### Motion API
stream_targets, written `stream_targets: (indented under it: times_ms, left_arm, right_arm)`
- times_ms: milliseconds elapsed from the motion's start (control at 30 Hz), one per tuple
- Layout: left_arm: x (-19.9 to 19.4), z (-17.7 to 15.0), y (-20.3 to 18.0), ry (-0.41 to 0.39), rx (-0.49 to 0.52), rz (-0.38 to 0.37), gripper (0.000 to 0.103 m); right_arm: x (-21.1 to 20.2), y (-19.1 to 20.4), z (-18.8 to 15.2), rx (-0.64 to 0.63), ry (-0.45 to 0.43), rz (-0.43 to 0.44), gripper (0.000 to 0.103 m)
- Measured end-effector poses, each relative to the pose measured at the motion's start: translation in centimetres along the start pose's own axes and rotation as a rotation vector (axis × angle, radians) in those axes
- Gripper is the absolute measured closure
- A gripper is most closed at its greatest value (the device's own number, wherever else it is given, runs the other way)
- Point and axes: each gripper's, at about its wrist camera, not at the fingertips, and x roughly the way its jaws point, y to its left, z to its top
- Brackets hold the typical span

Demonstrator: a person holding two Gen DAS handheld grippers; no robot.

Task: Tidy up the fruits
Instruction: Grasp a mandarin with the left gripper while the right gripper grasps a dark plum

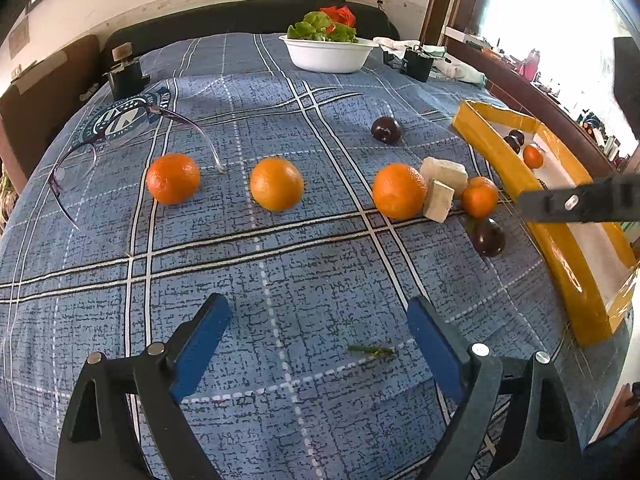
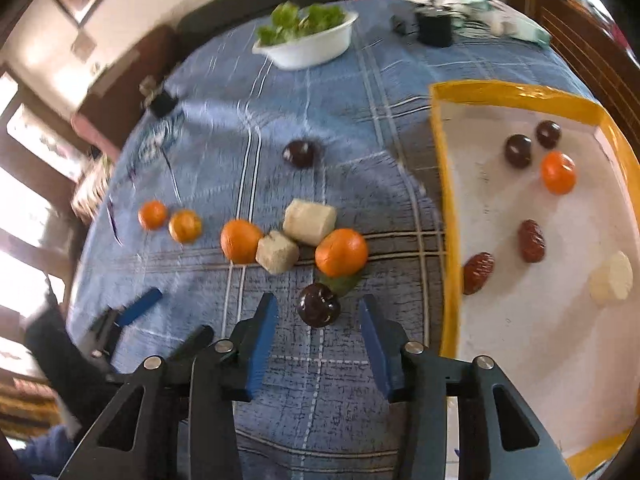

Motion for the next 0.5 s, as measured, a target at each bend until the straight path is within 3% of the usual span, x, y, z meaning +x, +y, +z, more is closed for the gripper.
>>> stream_targets:
  times_ms: [300, 500]
  left_arm:
    - [-0.1, 0.0, 0.1, -0.002, -0.003, -0.005, 0.013]
    - [-0.6, 0.1, 0.9, -0.024, -0.040, 0.000, 0.013]
  right_arm:
    - [3.5, 1.6, 0.3, -0.124, 0.046, -0.124, 0.062]
    - [3.8, 1.9, 0.1, -0.155, 0.055, -0.108, 0.072]
